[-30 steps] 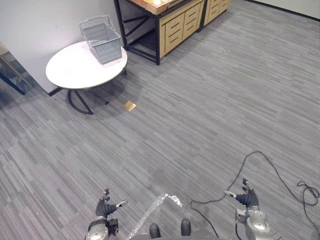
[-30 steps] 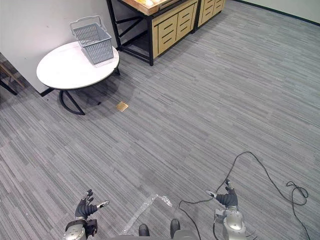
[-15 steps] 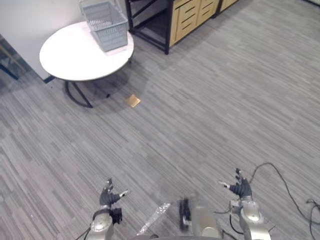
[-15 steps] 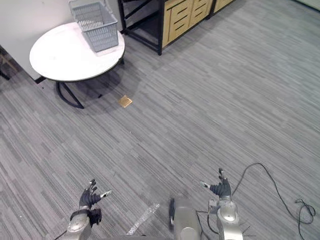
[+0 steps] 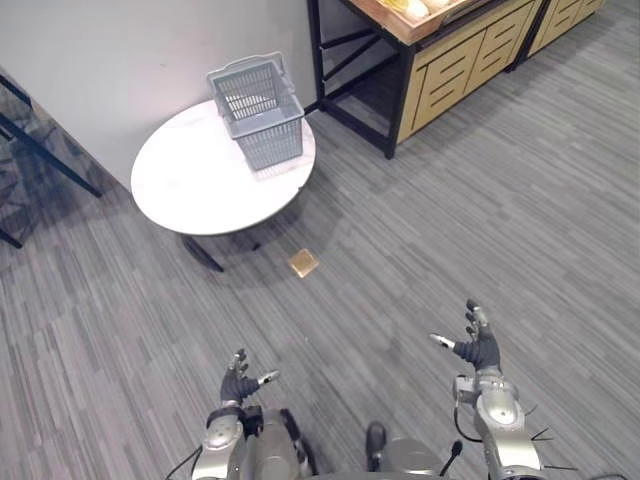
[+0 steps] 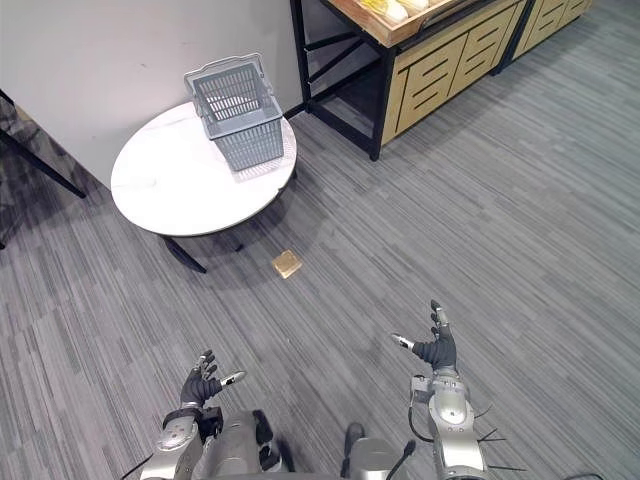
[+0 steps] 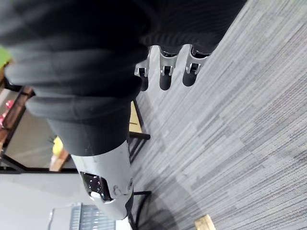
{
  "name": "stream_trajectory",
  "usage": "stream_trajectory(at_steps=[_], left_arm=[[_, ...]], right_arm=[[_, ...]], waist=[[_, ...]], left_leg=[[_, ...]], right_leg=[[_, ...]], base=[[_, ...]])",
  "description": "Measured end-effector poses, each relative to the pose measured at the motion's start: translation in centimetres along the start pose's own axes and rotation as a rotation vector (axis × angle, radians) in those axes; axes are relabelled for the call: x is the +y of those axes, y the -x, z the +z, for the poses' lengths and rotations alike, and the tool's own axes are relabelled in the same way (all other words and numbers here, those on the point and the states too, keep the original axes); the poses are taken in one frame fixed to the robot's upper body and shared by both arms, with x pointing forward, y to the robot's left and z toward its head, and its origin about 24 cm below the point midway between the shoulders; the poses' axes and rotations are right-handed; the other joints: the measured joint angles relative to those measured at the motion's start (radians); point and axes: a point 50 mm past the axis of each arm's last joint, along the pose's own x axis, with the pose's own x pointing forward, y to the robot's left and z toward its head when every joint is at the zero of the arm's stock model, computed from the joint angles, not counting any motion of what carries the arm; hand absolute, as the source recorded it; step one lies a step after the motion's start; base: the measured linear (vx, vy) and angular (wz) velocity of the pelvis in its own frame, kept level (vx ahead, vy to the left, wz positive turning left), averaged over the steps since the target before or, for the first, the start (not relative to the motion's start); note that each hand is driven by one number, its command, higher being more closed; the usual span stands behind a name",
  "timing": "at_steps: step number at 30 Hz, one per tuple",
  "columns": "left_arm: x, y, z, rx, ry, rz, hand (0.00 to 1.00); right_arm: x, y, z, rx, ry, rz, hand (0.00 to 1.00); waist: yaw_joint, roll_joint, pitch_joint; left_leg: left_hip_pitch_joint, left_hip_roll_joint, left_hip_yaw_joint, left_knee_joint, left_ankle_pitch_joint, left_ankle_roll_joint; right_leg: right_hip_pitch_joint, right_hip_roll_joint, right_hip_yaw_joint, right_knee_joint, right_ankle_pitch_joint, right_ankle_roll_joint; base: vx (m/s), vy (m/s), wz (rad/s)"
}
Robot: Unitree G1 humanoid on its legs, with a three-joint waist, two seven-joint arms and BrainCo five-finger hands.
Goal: Pick vegetable in the basket
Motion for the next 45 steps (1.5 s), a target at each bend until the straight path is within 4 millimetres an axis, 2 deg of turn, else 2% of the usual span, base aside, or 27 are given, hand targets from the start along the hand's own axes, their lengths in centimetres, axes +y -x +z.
stream_trajectory(at_steps=[1, 2, 3, 5, 6, 7, 8, 10, 11, 12, 14, 16, 17, 18, 19, 20, 21, 23, 24, 27, 30, 32, 33, 34, 37, 41, 45], left_arm=[[0.2, 0.2, -0.4, 0.012, -0.006, 0.003, 0.00], [0.4, 0.3, -0.6, 0.019, -0.009, 0.007, 0.00], [0.7, 0.4, -1.0, 0.037, -0.016, 0.014, 0.00], [0.0, 0.1, -0.5, 0.026, -0.026, -0.017, 0.00], [0.1, 0.1, -0.7, 0.032, -0.031, -0.015, 0.00], [0.2, 0.1, -0.8, 0.038, -0.034, -0.014, 0.00], [0.4, 0.1, -0.9, 0.046, -0.042, -0.009, 0.00], [0.6, 0.2, -1.0, 0.053, -0.054, -0.004, 0.00], [0.6, 0.1, -1.0, 0.052, -0.065, -0.009, 0.00], [0.3, -0.1, -0.6, 0.040, -0.086, -0.028, 0.00], [0.3, -0.6, -0.3, 0.037, -0.110, -0.039, 0.00], [0.2, -0.9, -0.3, 0.049, -0.117, -0.041, 0.00], [0.2, -1.0, -0.2, 0.050, -0.122, -0.043, 0.00], [0.3, -0.9, -0.4, 0.054, -0.150, -0.051, 0.00], [-0.1, -0.9, -0.6, 0.067, -0.147, -0.060, 0.00], [-0.5, -0.7, -1.0, 0.079, -0.151, -0.077, 0.00], [-0.5, -0.7, -1.3, 0.088, -0.159, -0.088, 0.00], [-0.8, -0.4, -1.8, 0.110, -0.162, -0.098, 0.00], [-1.0, -0.1, -2.2, 0.118, -0.154, -0.102, 0.00], [-0.8, 0.7, -3.5, 0.154, -0.152, -0.099, 0.00], [-0.9, 0.8, -3.4, 0.149, -0.154, -0.101, 0.00], [-1.1, 0.8, -3.3, 0.145, -0.158, -0.109, 0.00], [-1.3, 0.8, -3.2, 0.137, -0.159, -0.117, 0.00], [-1.3, 0.7, -3.1, 0.134, -0.166, -0.122, 0.00], [-1.4, 0.2, -2.1, 0.098, -0.201, -0.142, 0.00], [-1.1, 0.1, -2.0, 0.091, -0.236, -0.160, 0.00], [-0.4, -0.1, -1.6, 0.077, -0.250, -0.144, 0.00]], right_arm=[[-0.1, 0.2, -0.5, 0.019, 0.009, 0.000, 0.00], [0.0, 0.4, -0.8, 0.031, 0.009, 0.001, 0.00], [0.6, 0.8, -1.3, 0.050, 0.008, 0.013, 0.00], [0.5, 1.0, -1.7, 0.069, -0.001, 0.000, 0.00], [0.7, 1.1, -1.8, 0.076, -0.011, -0.001, 0.00], [0.9, 1.1, -1.9, 0.078, -0.011, 0.002, 0.00], [1.4, 1.2, -1.9, 0.081, -0.006, 0.016, 0.00], [2.5, 0.9, -1.5, 0.065, 0.006, 0.063, 0.00], [3.0, 0.8, -1.2, 0.050, 0.021, 0.083, 0.00], [3.1, 0.8, -0.9, 0.035, 0.025, 0.088, 0.00], [3.3, 0.6, -0.3, 0.006, 0.032, 0.095, 0.00], [3.3, 0.4, 0.1, -0.011, 0.042, 0.096, 0.00], [3.2, 0.4, 0.4, -0.024, 0.048, 0.094, 0.00], [3.1, 0.5, 1.0, -0.056, 0.063, 0.099, 0.00], [2.8, 0.3, 1.3, -0.069, 0.077, 0.097, 0.00], [2.8, -0.2, 2.3, -0.109, 0.103, 0.102, 0.00], [2.9, -0.3, 3.4, -0.155, 0.109, 0.102, 0.00], [3.1, 0.0, 5.0, -0.235, 0.134, 0.109, 0.00], [3.6, 0.2, 5.3, -0.258, 0.156, 0.132, 0.00], [4.6, 0.6, 7.3, -0.366, 0.202, 0.173, 0.00], [5.3, 0.3, 9.9, -0.507, 0.325, 0.186, 0.00], [5.5, -0.1, 11.1, -0.568, 0.406, 0.191, 0.00], [5.4, -0.4, 12.0, -0.611, 0.458, 0.188, 0.00], [5.5, -0.5, 12.3, -0.630, 0.484, 0.190, 0.00], [7.0, -0.9, 15.6, -0.776, 0.554, 0.190, 0.00], [9.3, -2.6, 18.8, -0.875, 0.658, 0.219, 0.00], [9.7, -4.5, 22.1, -0.939, 0.792, 0.185, 0.00]], waist=[[0.006, 0.013, -0.010], [0.008, 0.000, -0.019], [0.000, -0.044, -0.052], [0.004, -0.072, -0.068], [0.002, -0.096, -0.070], [0.000, -0.101, -0.071], [-0.003, -0.100, -0.070], [-0.001, -0.092, -0.069], [-0.007, -0.074, -0.067], [-0.018, -0.055, -0.065], [-0.033, -0.048, -0.062], [-0.053, -0.045, -0.057], [-0.061, -0.049, -0.056], [-0.060, -0.085, -0.060], [-0.058, -0.071, -0.059], [-0.047, -0.044, -0.063], [-0.049, -0.042, -0.062], [-0.056, -0.034, -0.056], [-0.050, -0.029, -0.051], [-0.041, -0.040, -0.055], [-0.023, -0.014, -0.063], [-0.024, 0.010, -0.065], [-0.025, 0.042, -0.070], [-0.025, 0.046, -0.069], [-0.026, 0.019, -0.069], [-0.014, 0.034, -0.060], [0.008, 0.065, -0.037]], left_leg=[[-0.008, -0.015, -0.021, -0.016, 0.091, 0.067], [-0.005, -0.024, -0.021, 0.003, 0.160, 0.093], [-0.028, -0.062, -0.014, 0.057, 0.169, 0.139], [-0.039, -0.107, -0.008, 0.133, 0.079, 0.160], [0.000, -0.145, -0.005, 0.161, 0.020, 0.173], [0.025, -0.161, -0.009, 0.164, -0.006, 0.179], [0.093, -0.181, -0.024, 0.149, -0.052, 0.189], [0.214, -0.196, -0.043, 0.096, -0.090, 0.195], [0.301, -0.197, -0.069, 0.040, -0.096, 0.195], [0.370, -0.190, -0.102, -0.014, -0.095, 0.194], [0.441, -0.183, -0.128, -0.049, -0.095, 0.194], [0.487, -0.165, -0.137, -0.050, -0.100, 0.186], [0.508, -0.160, -0.141, -0.047, -0.123, 0.149], [0.549, -0.173, -0.142, -0.023, -0.191, 0.079], [0.561, -0.156, -0.148, -0.011, -0.220, 0.069], [0.555, -0.112, -0.150, 0.010, -0.219, 0.051], [0.543, -0.109, -0.162, 0.043, -0.207, 0.029], [0.472, -0.076, -0.185, 0.277, -0.161, -0.048], [0.420, -0.023, -0.167, 0.461, -0.156, -0.070], [0.358, 0.028, -0.083, 0.533, -0.177, -0.026], [0.309, 0.005, -0.076, 0.219, -0.175, -0.012], [0.308, -0.013, -0.076, 0.052, -0.064, 0.010], [0.308, -0.020, -0.083, -0.015, 0.055, 0.019], [0.307, -0.016, -0.068, -0.032, 0.046, 0.036], [0.337, -0.059, -0.061, -0.159, 0.089, 0.053], [0.331, -0.090, -0.050, -0.202, 0.106, 0.071], [0.313, -0.109, -0.054, -0.238, 0.124, 0.084]], right_leg=[[0.043, -0.005, 0.008, 0.003, -0.037, 0.033], [0.054, -0.019, 0.020, 0.014, -0.056, 0.047], [0.044, -0.070, 0.020, 0.063, -0.075, 0.074], [-0.025, -0.131, 0.035, 0.246, -0.070, 0.082], [-0.082, -0.176, 0.055, 0.442, -0.038, 0.093], [-0.113, -0.192, 0.065, 0.546, 0.009, 0.094], [-0.192, -0.217, 0.088, 0.770, 0.125, 0.091], [-0.310, -0.215, 0.097, 1.000, 0.038, 0.034], [-0.377, -0.187, 0.073, 1.039, -0.019, 0.014], [-0.438, -0.158, 0.034, 1.006, -0.064, 0.005], [-0.533, -0.129, -0.019, 0.869, -0.101, 0.006], [-0.582, -0.083, -0.027, 0.593, -0.067, 0.004], [-0.583, -0.055, -0.008, 0.420, 0.016, 0.007], [-0.578, -0.053, 0.056, 0.276, 0.264, -0.004], [-0.577, -0.042, 0.053, 0.305, 0.266, -0.076], [-0.589, -0.018, 0.055, 0.356, 0.220, -0.081], [-0.593, -0.024, 0.041, 0.392, 0.171, -0.083], [-0.515, -0.032, -0.007, 0.396, 0.096, -0.085], [-0.423, -0.015, -0.026, 0.347, 0.083, -0.085], [-0.296, -0.002, -0.037, 0.240, 0.081, -0.089], [-0.245, -0.001, -0.027, 0.178, 0.099, -0.094], [-0.239, 0.008, -0.017, 0.167, 0.097, -0.082], [-0.236, 0.026, -0.008, 0.165, 0.091, -0.073], [-0.234, 0.033, -0.001, 0.165, 0.086, -0.065], [-0.274, 0.002, 0.021, 0.154, 0.091, -0.040], [-0.285, -0.020, 0.026, 0.122, 0.109, -0.012], [-0.312, -0.037, 0.026, 0.109, 0.128, -0.003]], base=[[0.61, 0.260, -0.30], [0.74, 0.330, -0.07], [0.63, 0.264, 0.15], [0.70, 0.296, 0.31], [0.50, 0.216, 0.27], [0.63, 0.258, 0.39], [0.60, 0.214, 0.29], [0.58, 0.157, 0.25], [0.58, 0.080, 0.53], [0.57, 0.050, 0.63], [0.60, -0.054, 0.77], [0.59, -0.124, 0.81], [0.53, -0.174, 0.91], [0.53, -0.194, 0.84], [0.61, -0.244, 0.45], [0.48, -0.218, 0.18], [0.44, -0.211, 0.36], [0.42, -0.240, 0.70], [0.41, -0.242, 0.43], [0.30, -0.162, 0.02], [0.28, -0.050, -0.21], [0.27, 0.058, -0.18], [0.18, 0.103, -0.21], [0.19, 0.135, -0.11], [0.14, 0.140, -0.06], [0.04, 0.108, 0.00], [-0.01, 0.082, 0.03]])
